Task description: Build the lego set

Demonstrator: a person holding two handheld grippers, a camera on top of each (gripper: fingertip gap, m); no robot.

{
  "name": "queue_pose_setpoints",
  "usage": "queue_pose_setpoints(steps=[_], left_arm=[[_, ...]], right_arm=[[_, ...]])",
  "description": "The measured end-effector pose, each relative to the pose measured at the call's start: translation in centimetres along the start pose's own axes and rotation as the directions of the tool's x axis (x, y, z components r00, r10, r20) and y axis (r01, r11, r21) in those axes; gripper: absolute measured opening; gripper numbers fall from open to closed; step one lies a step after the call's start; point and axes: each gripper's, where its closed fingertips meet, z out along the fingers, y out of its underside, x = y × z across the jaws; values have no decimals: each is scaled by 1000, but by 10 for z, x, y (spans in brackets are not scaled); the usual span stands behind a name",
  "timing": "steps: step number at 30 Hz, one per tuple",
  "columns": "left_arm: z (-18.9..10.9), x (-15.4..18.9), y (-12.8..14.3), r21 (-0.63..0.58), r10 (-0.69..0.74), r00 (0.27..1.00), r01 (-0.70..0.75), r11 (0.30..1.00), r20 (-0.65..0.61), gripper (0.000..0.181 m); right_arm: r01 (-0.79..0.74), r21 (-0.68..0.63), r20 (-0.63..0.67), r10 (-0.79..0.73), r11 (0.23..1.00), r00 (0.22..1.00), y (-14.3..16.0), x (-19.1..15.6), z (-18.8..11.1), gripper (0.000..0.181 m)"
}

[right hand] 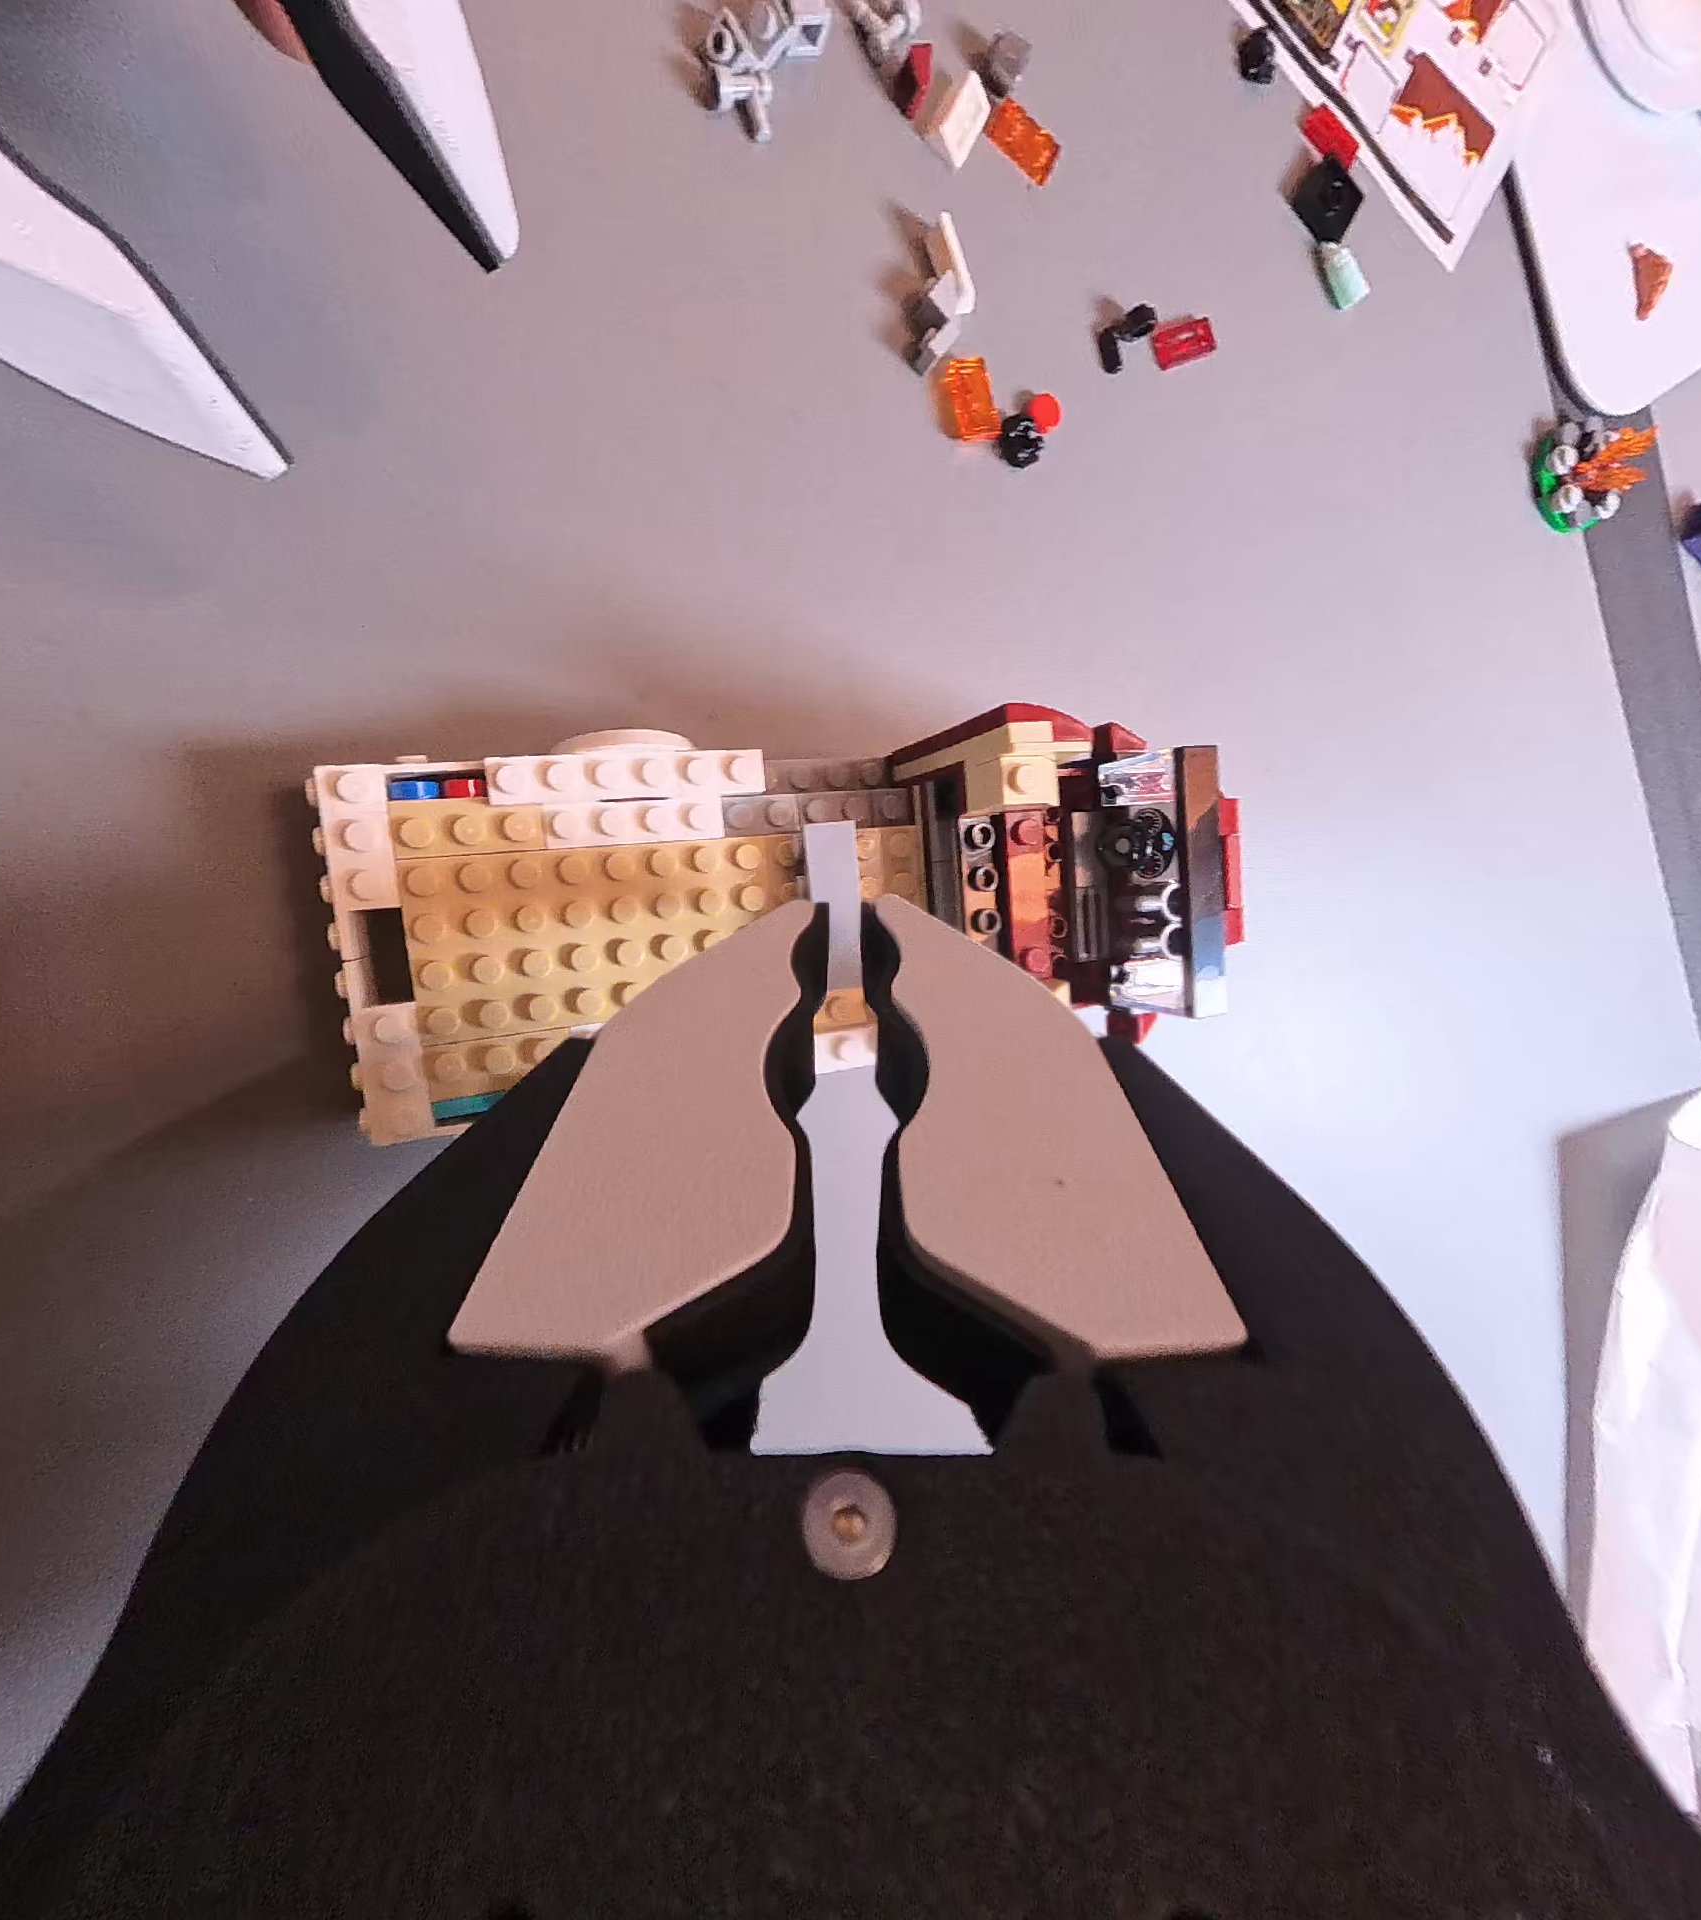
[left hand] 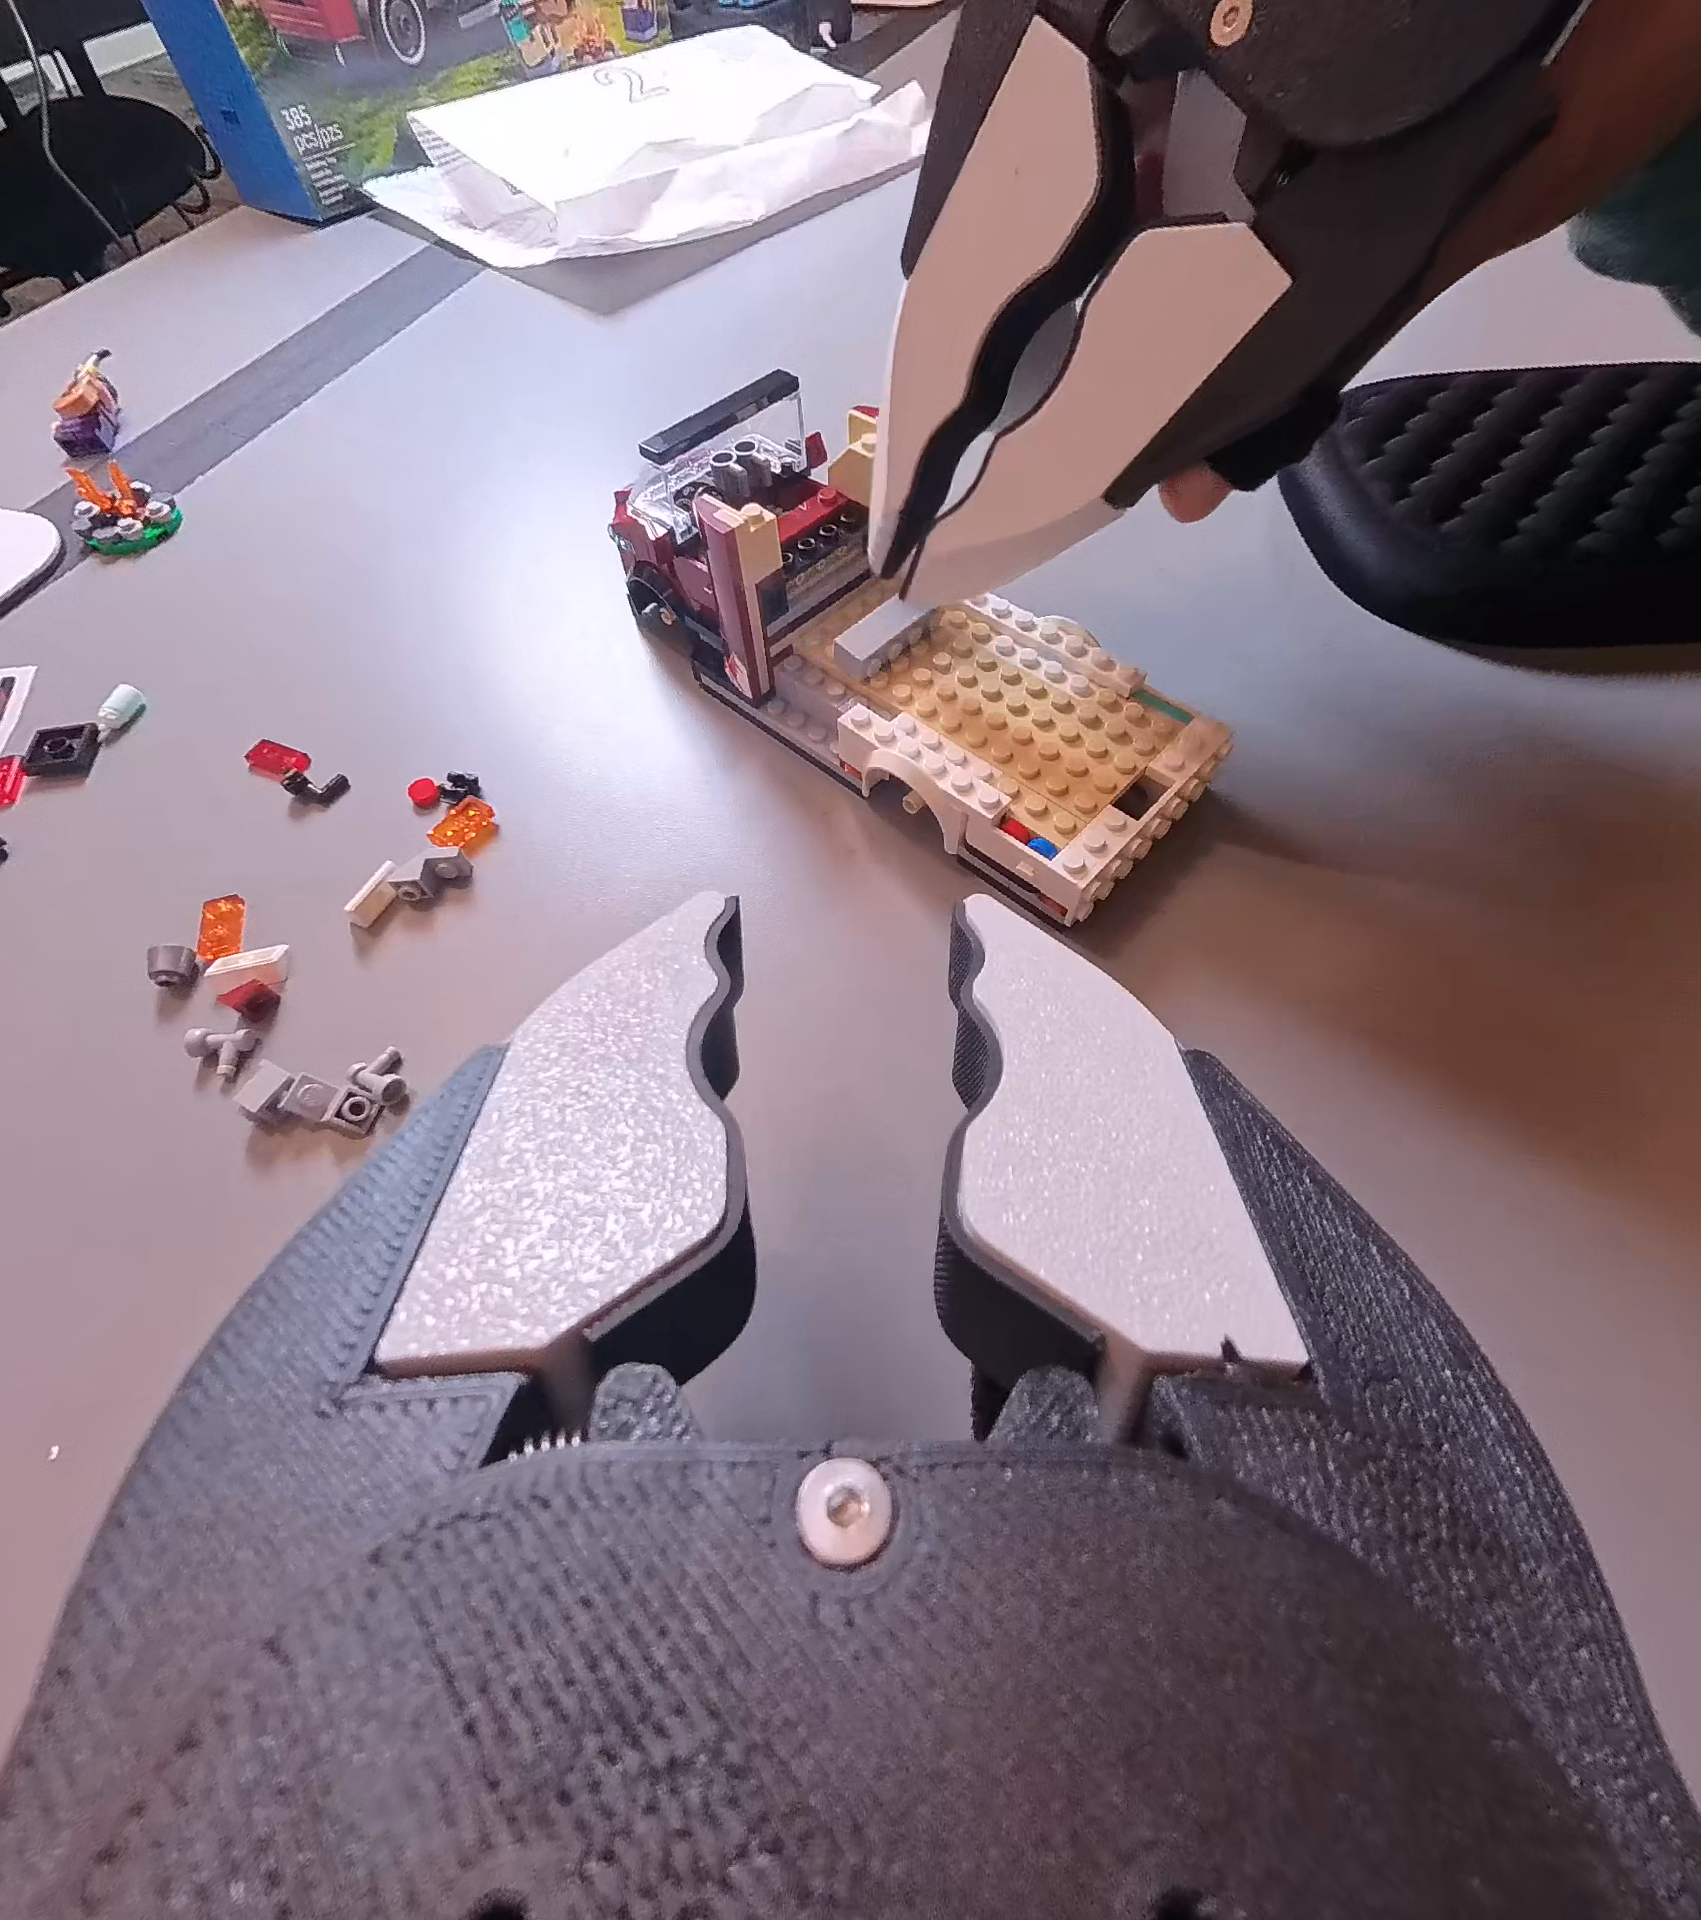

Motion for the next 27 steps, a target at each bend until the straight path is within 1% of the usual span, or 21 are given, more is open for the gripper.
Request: queue_pose_setpoints(steps=[3, 7, 12, 15, 24, 27], left_arm=[[0, 0, 0, -2, 2, 1000, -2, 1000, -1, 38], [0, 1, 0, -1, 5, 1000, -5, 1000, -1, 38], [0, 1, 0, -1, 6, 1000, -6, 1000, -3, 38], [0, 1, 0, 0, 5, 1000, -5, 1000, -4, 38], [0, 2, 0, -1, 3, 1000, -3, 1000, -8, 38], [0, 2, 0, -1, 4, 1000, -4, 1000, -8, 38]], right_arm=[[8, -14, 24, -8, 1000, 1000, 3, -5, 3, 6], [4, -21, 9, -4, 1000, 1000, 4, -1, 7, 6], [-2, -39, -37, 1, 999, 999, 6, 10, 11, 3], [-30, -27, -41, 28, 999, 999, 4, 12, 12, 3], [-37, -1, -132, 37, 999, 991, -1, 26, 5, 6], [-41, 3, -135, 41, 999, 990, 0, 27, 5, 5]])
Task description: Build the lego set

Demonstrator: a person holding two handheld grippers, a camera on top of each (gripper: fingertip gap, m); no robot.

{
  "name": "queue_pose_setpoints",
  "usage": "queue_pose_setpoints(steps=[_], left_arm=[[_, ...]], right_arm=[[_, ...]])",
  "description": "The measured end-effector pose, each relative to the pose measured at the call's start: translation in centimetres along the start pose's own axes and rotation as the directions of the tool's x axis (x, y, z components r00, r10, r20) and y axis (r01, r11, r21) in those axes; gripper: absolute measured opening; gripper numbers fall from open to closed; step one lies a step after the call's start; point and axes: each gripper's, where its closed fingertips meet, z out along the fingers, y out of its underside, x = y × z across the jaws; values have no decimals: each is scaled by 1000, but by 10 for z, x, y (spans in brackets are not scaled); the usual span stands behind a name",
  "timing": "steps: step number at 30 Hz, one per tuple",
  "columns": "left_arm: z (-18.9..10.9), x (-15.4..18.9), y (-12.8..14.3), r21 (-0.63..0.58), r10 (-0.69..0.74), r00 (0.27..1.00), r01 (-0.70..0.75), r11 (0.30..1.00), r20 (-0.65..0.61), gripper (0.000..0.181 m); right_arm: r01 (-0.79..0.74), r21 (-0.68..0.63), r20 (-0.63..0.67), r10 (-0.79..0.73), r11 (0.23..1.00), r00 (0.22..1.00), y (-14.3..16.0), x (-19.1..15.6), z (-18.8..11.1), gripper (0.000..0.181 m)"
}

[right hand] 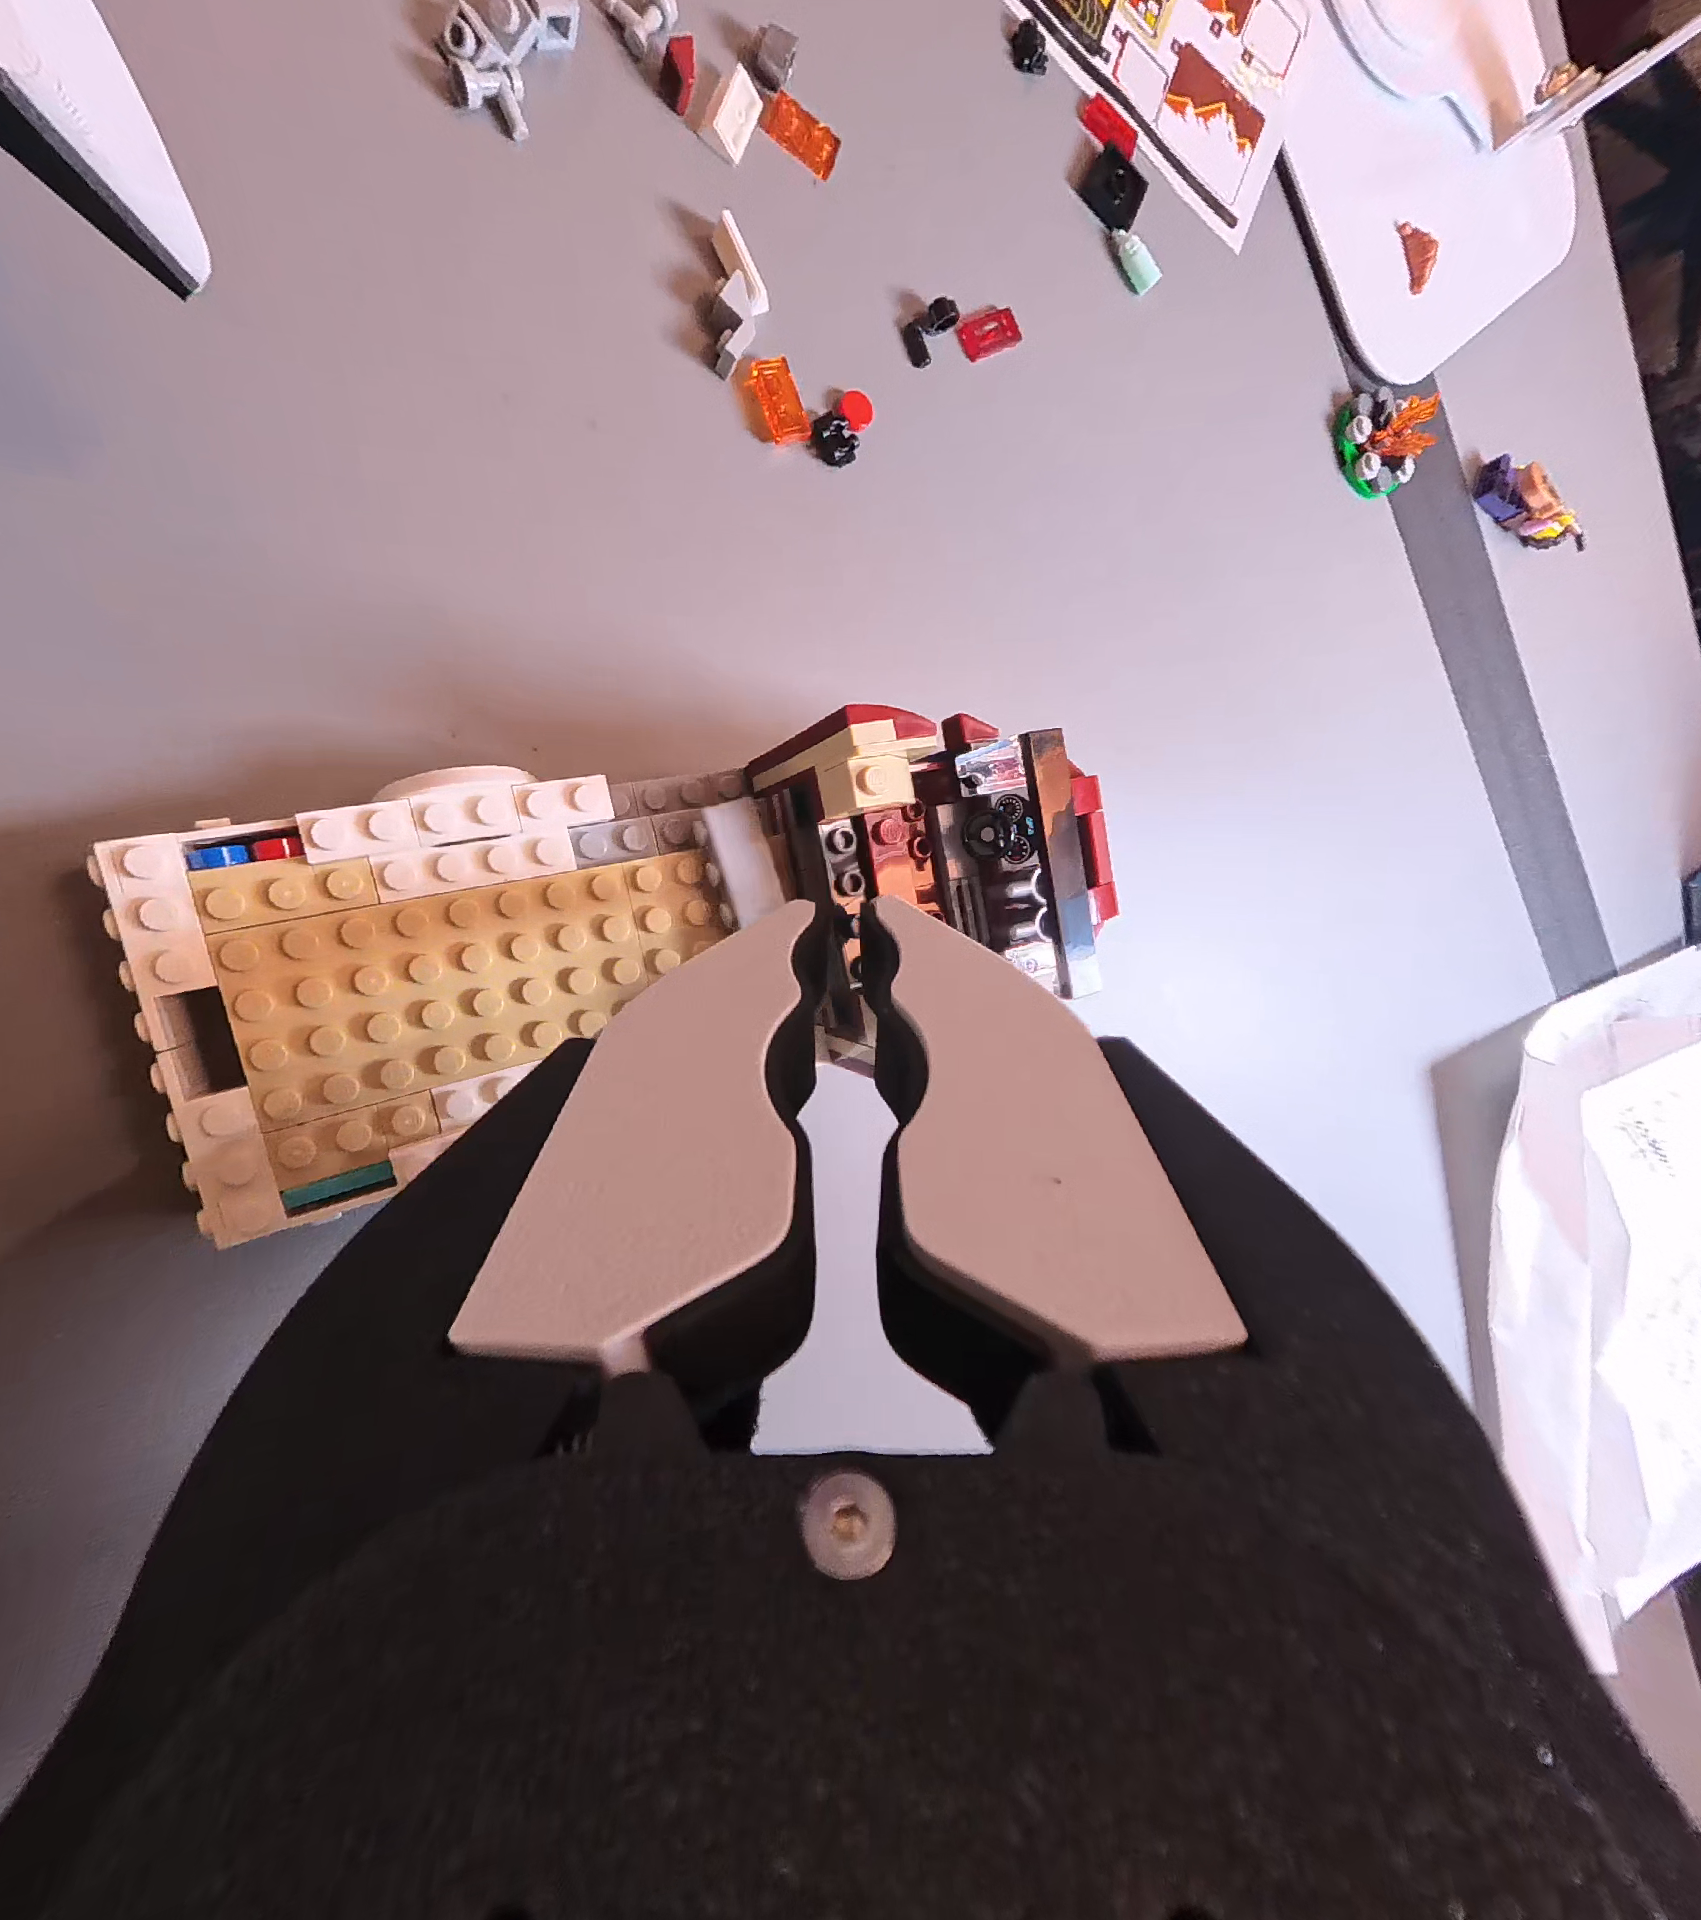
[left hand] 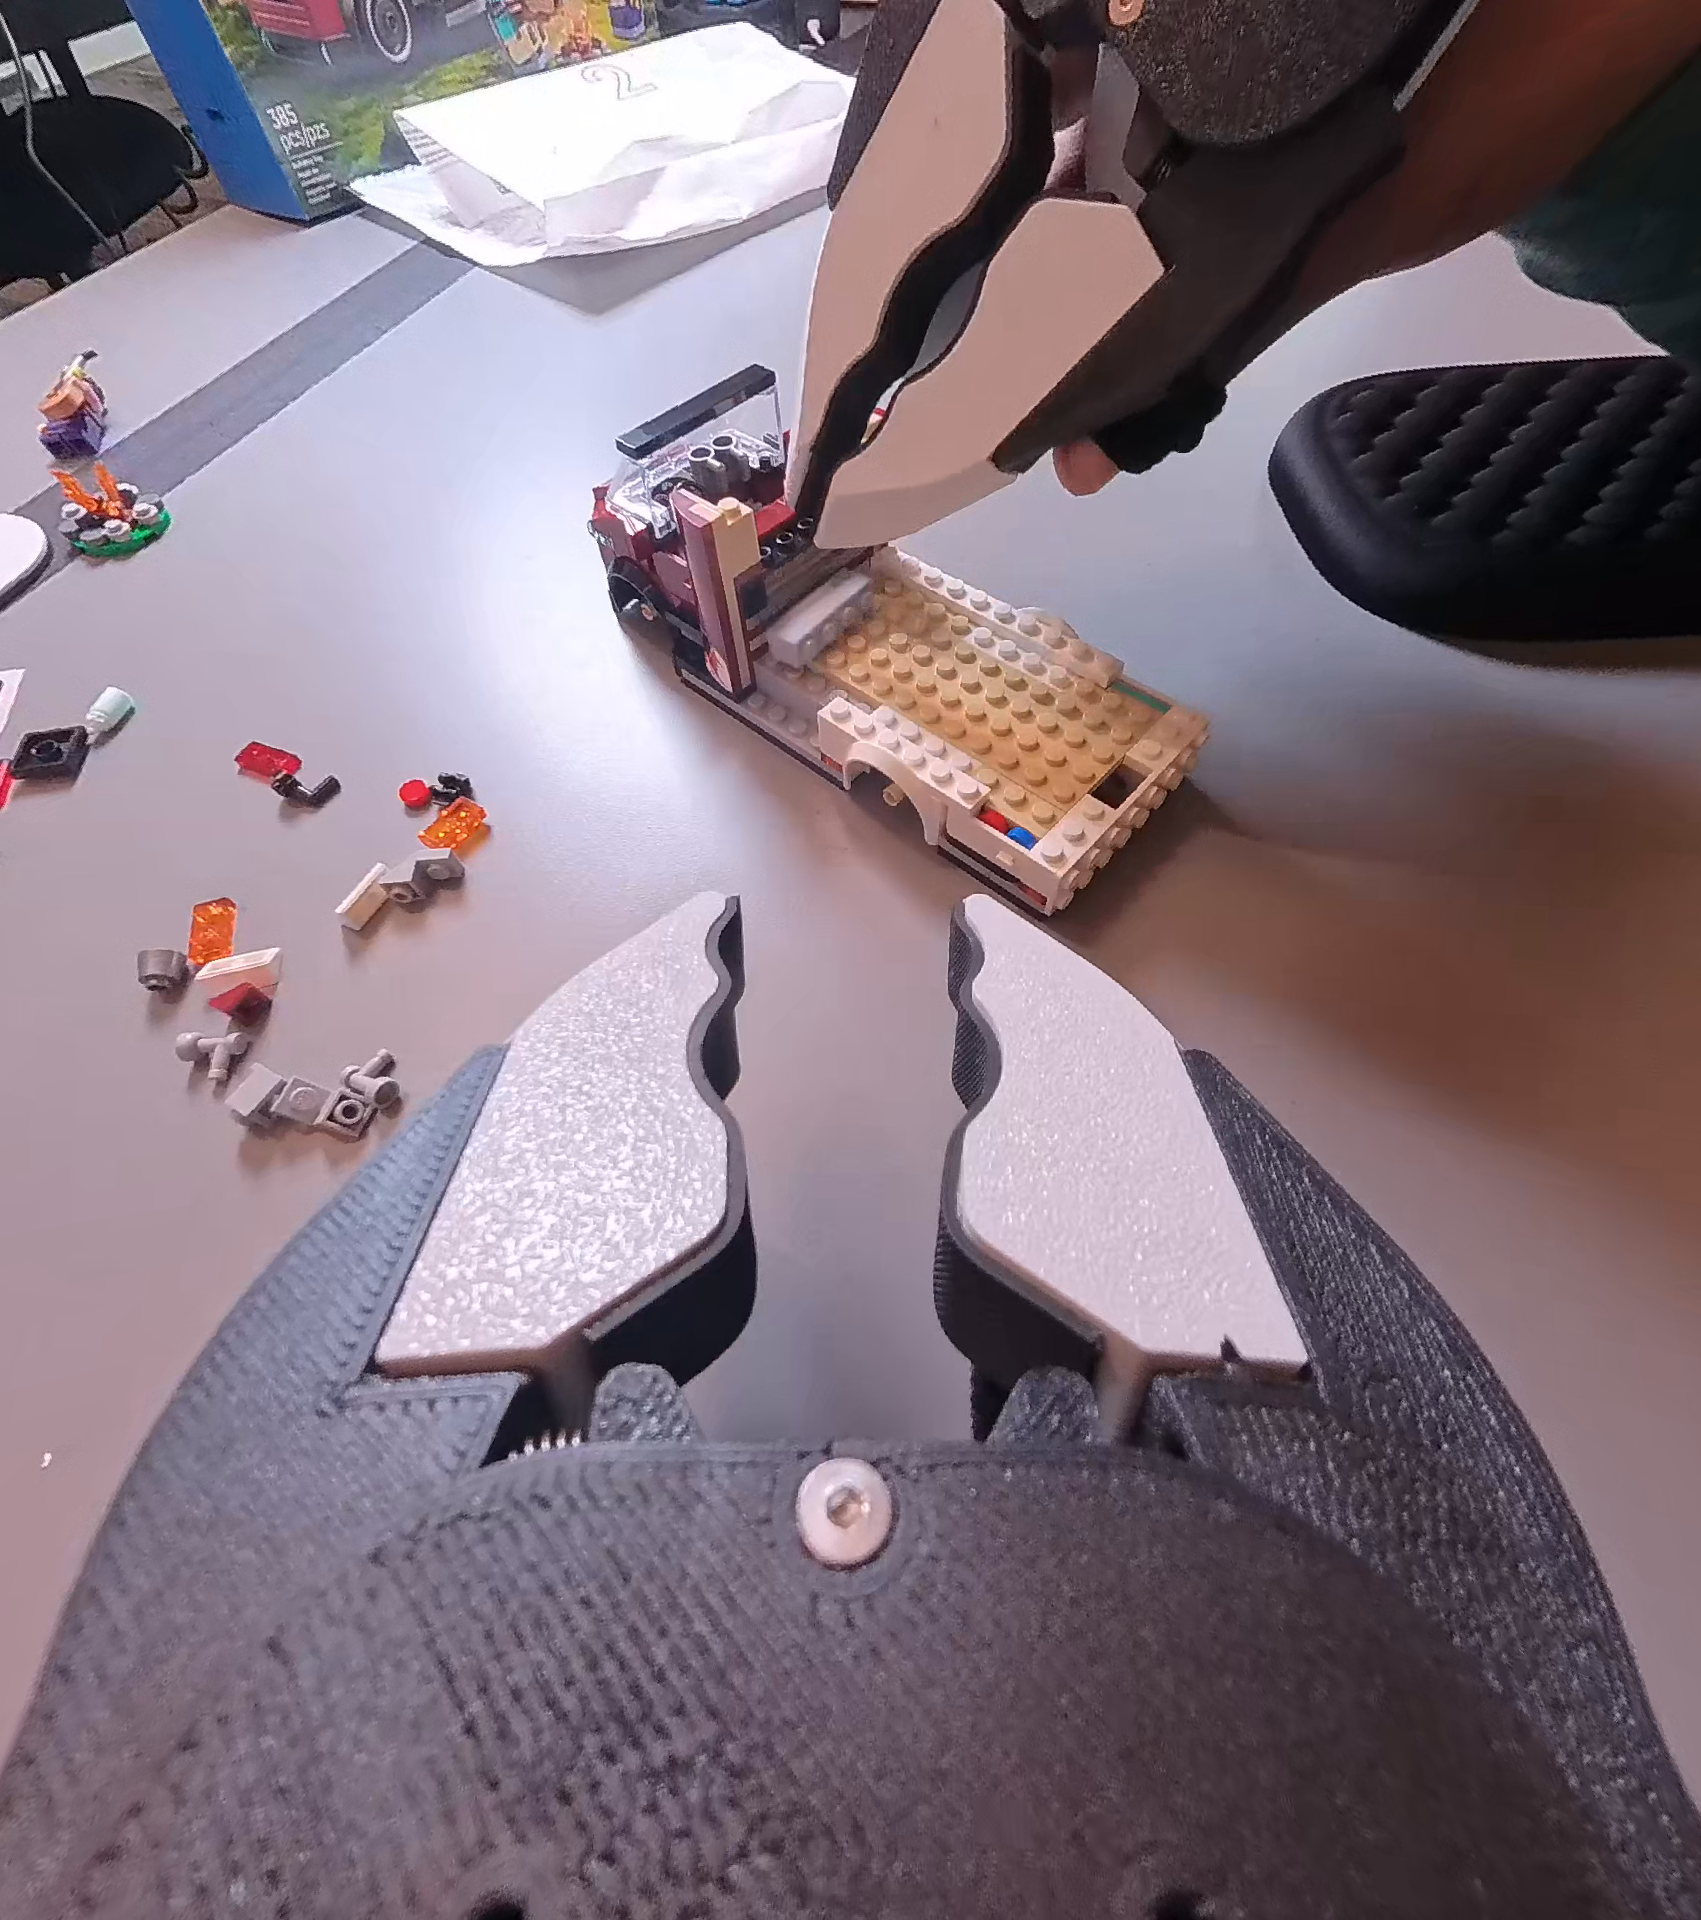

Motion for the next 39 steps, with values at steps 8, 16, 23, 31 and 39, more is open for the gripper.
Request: queue_pose_setpoints(steps=[8, 16, 23, 31, 39], left_arm=[[0, 0, 0, 0, 0, 1000, 0, 1000, -1, 38], [2, 0, -2, 7, -19, 999, 20, 1000, -26, 37], [9, 11, -29, 63, 210, 972, -204, 977, -111, 32], [36, 23, -55, 149, 423, 886, -400, 904, -191, 25], [40, 28, -64, 180, 362, 890, -323, 929, -275, 11]], right_arm=[[41, 26, 114, -44, 999, 992, -3, -21, 0, 12], [28, -4, 136, -27, 1000, 990, 5, -18, 8, 10], [-125, 102, 395, 75, 987, 916, -9, -36, -19, 6], [-361, 95, 767, 163, 928, 620, -25, -47, -66, 5], [-388, 101, 775, 172, 916, 608, -22, -47, -68, 4]])
